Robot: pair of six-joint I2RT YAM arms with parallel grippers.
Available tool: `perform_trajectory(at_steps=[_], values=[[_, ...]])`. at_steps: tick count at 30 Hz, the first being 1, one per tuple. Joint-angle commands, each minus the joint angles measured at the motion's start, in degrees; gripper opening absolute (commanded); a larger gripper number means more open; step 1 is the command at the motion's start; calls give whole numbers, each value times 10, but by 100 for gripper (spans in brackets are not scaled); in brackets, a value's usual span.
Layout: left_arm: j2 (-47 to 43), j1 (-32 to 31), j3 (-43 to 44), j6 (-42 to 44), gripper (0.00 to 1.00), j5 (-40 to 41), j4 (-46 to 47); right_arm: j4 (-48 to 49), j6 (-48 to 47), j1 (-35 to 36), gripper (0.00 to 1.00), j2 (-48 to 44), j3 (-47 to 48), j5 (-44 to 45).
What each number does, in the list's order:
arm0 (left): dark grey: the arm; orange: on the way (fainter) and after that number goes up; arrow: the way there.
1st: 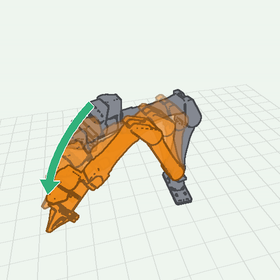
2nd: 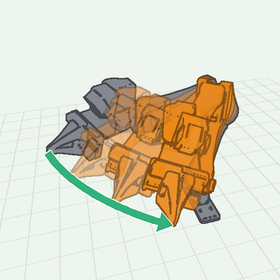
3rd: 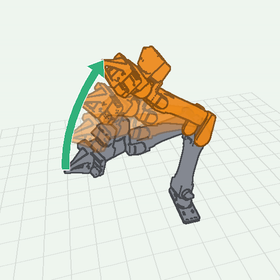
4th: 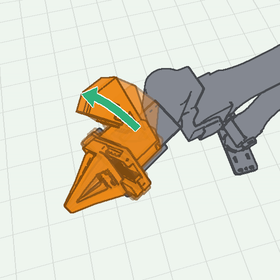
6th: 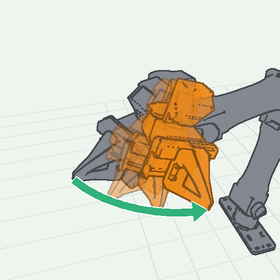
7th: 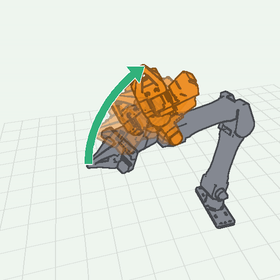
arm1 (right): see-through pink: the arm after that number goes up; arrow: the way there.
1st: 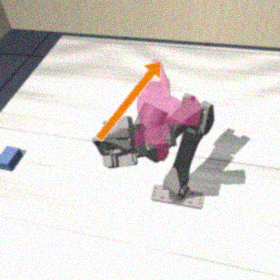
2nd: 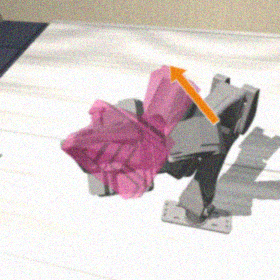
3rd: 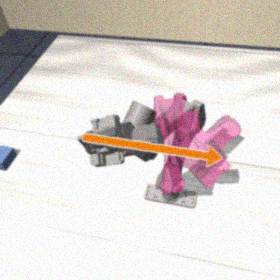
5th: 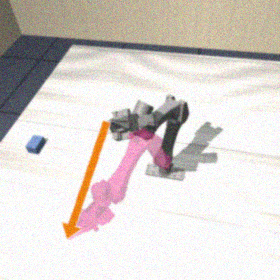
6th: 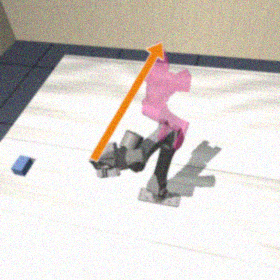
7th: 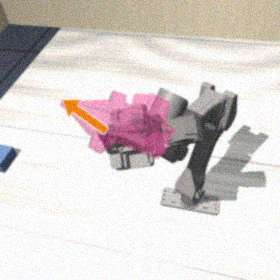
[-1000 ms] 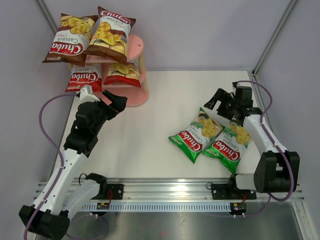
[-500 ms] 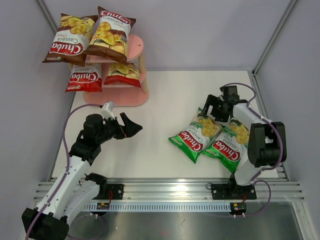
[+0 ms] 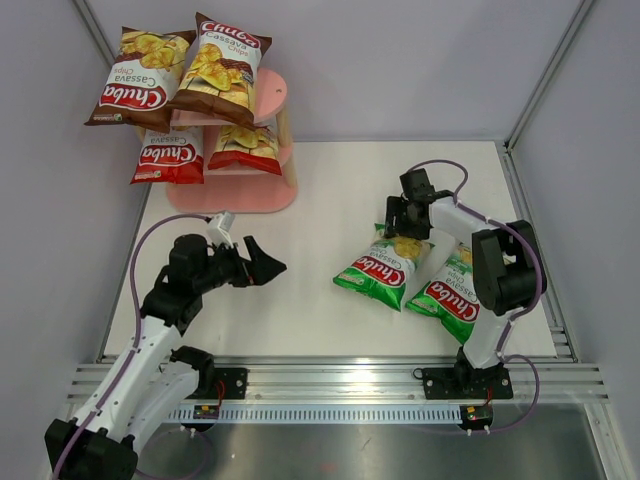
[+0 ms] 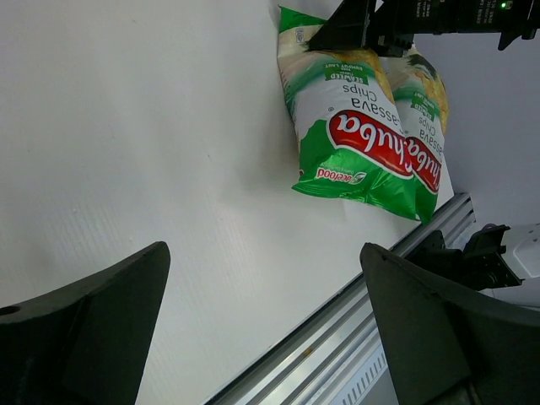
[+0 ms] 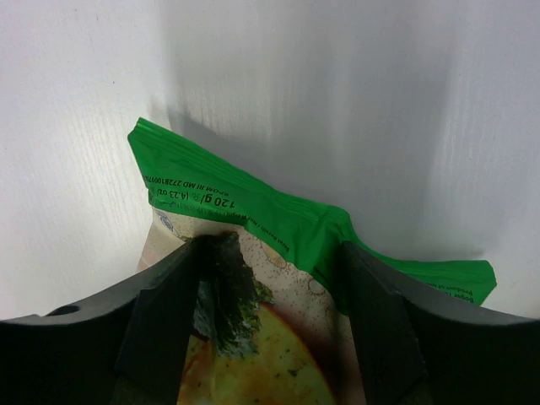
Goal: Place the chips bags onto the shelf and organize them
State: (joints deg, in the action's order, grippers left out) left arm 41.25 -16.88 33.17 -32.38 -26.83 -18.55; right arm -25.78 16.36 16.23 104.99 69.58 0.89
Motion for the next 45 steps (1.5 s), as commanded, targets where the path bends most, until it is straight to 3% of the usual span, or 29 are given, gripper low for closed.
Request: perform_trajectory(at_steps=[1, 3, 4, 10, 13, 20, 24, 34, 45], values=[[-14, -3, -6, 14, 99, -20, -2, -37, -5, 13, 70, 5, 7, 40], [-24, -3, -8, 13, 99, -18, -3, -16, 10, 13, 64, -9, -11, 35], [-28, -4, -11, 12, 99, -16, -4, -9, 19, 13, 53, -25, -22, 32], [-23, -3, -11, 8, 99, -16, -6, 32, 54, 13, 30, -84, -49, 5], [-24, -5, -18, 0, 99, -18, 6, 36, 68, 13, 12, -106, -54, 5], [7, -53, -50, -42, 99, 14, 92, 48, 114, 12, 0, -139, -57, 3], [42, -115, -69, -72, 99, 96, 176, 66, 146, 12, 0, -153, -55, -4], [55, -181, -184, -129, 99, 143, 447, 121, 290, -5, 0, -208, -62, -26], [121, -194, -236, -96, 99, 221, 699, 361, 582, -2, 0, -234, -172, -104]])
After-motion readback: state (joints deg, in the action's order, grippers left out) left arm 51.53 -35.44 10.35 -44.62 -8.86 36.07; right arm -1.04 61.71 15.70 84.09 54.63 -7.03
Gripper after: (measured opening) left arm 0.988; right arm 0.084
